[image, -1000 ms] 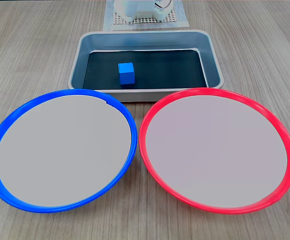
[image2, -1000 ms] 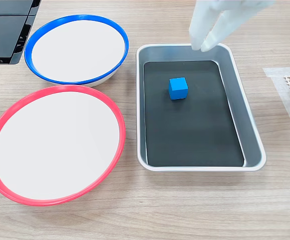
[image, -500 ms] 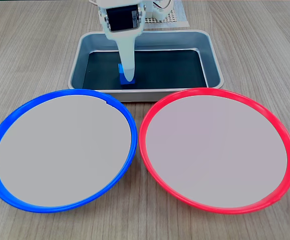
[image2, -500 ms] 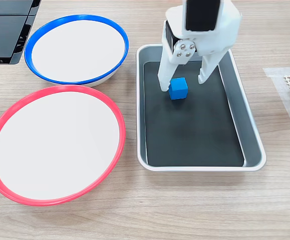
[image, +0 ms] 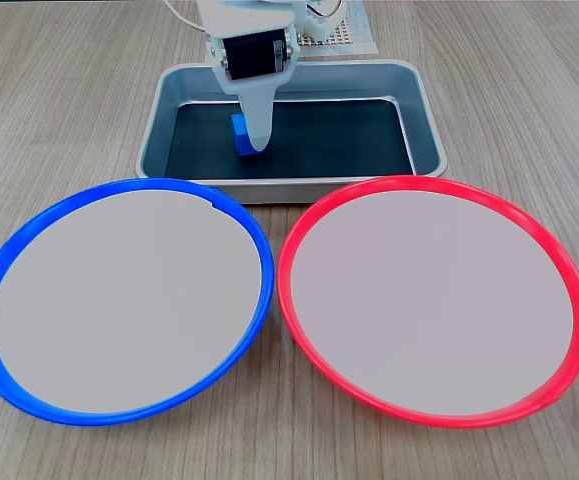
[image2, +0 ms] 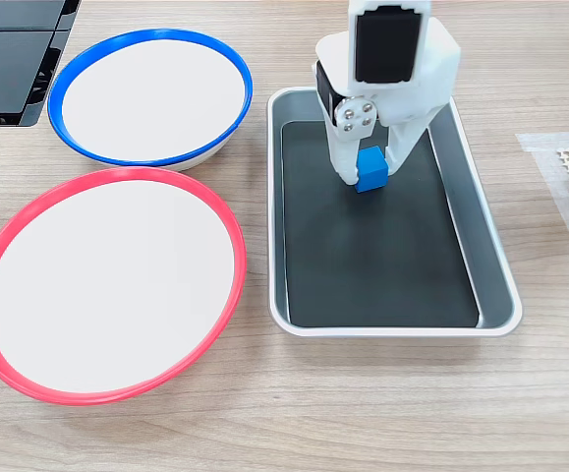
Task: Move a blue block from tray to blue dish
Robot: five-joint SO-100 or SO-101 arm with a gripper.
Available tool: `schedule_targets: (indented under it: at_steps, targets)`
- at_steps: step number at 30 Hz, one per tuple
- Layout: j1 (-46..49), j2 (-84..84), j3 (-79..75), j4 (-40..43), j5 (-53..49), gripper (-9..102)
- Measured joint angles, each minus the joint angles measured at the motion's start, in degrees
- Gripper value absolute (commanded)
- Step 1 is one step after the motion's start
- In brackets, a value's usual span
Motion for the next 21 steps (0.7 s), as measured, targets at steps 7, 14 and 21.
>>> schedule_targets:
  at_steps: [7, 14, 21]
  targets:
    - [-4.0, 11.7, -6.8, 10.1, 3.4, 0]
    - [-4.3, 15.6, -29.8, 8.5, 12.4, 0]
    - [1.2, 10.2, -31.2, -12.5, 8.4, 0]
